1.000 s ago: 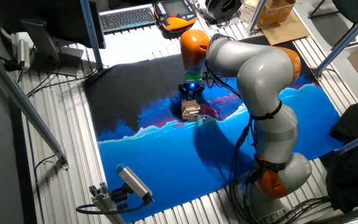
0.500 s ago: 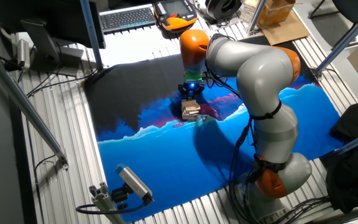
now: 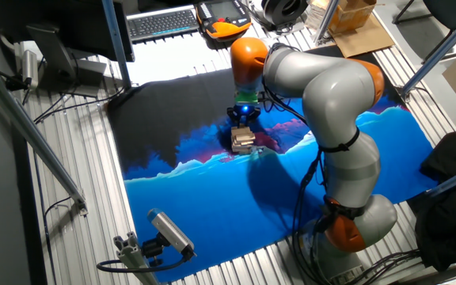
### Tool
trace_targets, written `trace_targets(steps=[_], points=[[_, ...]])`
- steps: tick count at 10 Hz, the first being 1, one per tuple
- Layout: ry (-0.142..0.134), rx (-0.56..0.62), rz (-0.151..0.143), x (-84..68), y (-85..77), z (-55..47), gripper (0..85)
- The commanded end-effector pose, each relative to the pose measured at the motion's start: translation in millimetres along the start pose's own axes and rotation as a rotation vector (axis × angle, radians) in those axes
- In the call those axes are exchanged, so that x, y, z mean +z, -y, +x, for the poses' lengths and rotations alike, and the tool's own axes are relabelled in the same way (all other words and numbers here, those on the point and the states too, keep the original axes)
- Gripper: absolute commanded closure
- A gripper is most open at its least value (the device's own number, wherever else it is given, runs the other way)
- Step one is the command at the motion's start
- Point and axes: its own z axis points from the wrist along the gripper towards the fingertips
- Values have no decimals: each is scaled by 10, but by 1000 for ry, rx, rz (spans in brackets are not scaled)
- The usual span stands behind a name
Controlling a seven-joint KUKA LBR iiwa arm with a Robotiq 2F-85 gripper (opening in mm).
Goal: Play Jenga
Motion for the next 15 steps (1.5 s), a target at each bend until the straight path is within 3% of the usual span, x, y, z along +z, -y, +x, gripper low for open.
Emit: trace_targets(steps=[1, 6, 7, 15], points=[[0, 0, 0, 0, -1, 0, 510], [2, 0, 1, -1, 0, -1, 510], [2, -1, 0, -2, -1, 1, 680], [-1, -3, -3, -2, -3, -4, 680]])
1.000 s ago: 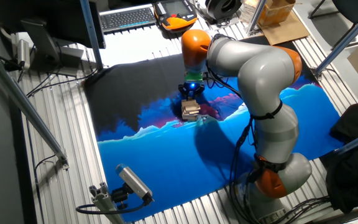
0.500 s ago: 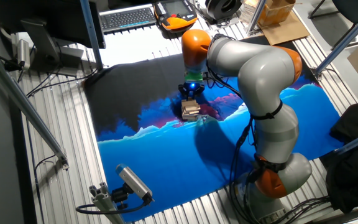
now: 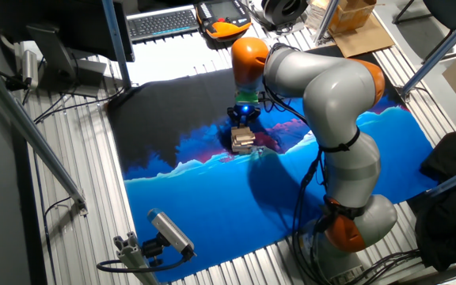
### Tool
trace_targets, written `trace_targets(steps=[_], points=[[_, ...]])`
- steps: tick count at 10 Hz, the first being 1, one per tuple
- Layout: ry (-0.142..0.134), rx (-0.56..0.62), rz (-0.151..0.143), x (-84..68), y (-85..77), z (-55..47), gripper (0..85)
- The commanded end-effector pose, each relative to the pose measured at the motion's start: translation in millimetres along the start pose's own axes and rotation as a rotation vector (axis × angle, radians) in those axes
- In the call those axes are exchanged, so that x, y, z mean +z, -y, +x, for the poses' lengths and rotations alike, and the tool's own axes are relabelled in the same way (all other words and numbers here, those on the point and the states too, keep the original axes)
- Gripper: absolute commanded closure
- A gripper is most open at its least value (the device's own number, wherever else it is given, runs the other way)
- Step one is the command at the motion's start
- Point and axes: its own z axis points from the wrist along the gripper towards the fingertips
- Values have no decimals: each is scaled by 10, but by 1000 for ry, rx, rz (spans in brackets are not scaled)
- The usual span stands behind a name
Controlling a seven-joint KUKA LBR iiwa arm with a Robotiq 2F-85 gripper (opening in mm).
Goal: Play Jenga
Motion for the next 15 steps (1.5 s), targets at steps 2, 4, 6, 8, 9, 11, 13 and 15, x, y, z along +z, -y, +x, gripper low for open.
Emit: trace_targets(steps=[2, 4, 6, 8, 9, 11, 13, 15], points=[[0, 0, 0, 2, 0, -7, 680], [0, 0, -2, 7, -1, -14, 680], [2, 0, 0, 9, 6, -25, 680], [2, 0, 0, 7, 8, -26, 680], [2, 0, 0, 7, 8, -27, 680], [3, 2, 3, 4, 8, -27, 680], [5, 2, 6, -10, 10, -36, 680], [2, -2, 6, -34, 19, -54, 680]])
